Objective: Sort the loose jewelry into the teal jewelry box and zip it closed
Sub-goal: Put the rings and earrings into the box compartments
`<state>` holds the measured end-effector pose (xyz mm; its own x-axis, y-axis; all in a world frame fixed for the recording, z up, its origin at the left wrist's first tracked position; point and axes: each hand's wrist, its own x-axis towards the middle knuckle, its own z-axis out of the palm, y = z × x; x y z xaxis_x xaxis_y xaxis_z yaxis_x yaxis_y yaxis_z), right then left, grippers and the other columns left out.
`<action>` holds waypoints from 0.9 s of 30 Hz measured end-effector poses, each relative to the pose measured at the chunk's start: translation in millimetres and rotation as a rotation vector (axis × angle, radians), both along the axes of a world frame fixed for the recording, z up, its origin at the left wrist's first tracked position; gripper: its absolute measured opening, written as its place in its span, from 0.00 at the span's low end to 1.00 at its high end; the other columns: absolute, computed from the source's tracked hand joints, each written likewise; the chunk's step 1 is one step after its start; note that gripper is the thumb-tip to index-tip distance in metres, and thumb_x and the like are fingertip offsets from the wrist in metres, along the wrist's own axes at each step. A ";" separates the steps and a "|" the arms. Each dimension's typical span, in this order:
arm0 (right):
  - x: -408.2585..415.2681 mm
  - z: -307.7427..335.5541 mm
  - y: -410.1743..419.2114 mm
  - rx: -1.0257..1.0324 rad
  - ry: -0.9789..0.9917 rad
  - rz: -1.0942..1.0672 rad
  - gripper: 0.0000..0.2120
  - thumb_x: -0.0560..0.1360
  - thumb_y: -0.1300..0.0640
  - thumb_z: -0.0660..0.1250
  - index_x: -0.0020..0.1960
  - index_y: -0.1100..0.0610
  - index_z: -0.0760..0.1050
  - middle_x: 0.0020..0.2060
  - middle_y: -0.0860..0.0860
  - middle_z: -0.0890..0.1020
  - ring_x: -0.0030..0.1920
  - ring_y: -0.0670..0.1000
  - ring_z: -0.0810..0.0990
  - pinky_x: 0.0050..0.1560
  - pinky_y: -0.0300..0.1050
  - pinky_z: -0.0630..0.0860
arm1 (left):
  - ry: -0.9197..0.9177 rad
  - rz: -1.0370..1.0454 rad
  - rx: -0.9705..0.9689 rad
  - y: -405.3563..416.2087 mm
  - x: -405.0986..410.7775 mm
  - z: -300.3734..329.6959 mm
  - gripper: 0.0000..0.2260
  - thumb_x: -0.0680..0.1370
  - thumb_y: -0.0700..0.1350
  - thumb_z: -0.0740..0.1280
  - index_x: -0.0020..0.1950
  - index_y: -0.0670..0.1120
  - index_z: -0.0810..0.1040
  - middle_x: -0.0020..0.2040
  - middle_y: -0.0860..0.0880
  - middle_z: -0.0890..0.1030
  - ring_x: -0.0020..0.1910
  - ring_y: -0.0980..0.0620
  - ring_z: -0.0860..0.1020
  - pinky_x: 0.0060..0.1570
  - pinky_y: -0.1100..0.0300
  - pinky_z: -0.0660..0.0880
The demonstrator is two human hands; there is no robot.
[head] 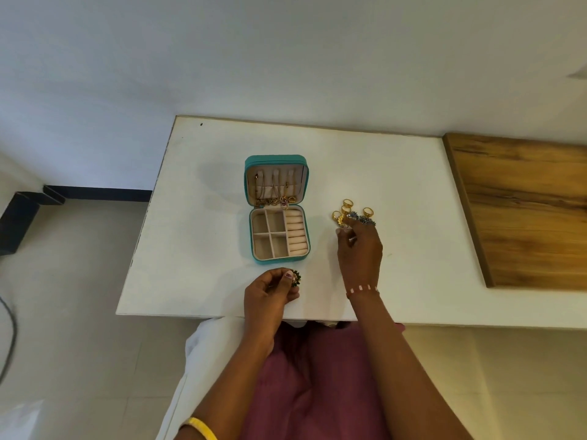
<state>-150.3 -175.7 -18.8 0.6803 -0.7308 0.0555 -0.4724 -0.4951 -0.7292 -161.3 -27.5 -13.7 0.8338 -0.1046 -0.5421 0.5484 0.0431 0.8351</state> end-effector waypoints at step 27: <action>2.2 -9.8 -11.1 -0.298 0.223 0.081 0.09 0.73 0.63 0.67 0.50 0.66 0.78 0.52 0.63 0.76 0.54 0.64 0.74 0.43 0.53 0.74 | 0.067 0.033 -0.049 2.2 3.5 -2.7 0.06 0.74 0.37 0.67 0.49 0.38 0.80 0.36 0.44 0.80 0.27 0.57 0.78 0.35 0.65 0.79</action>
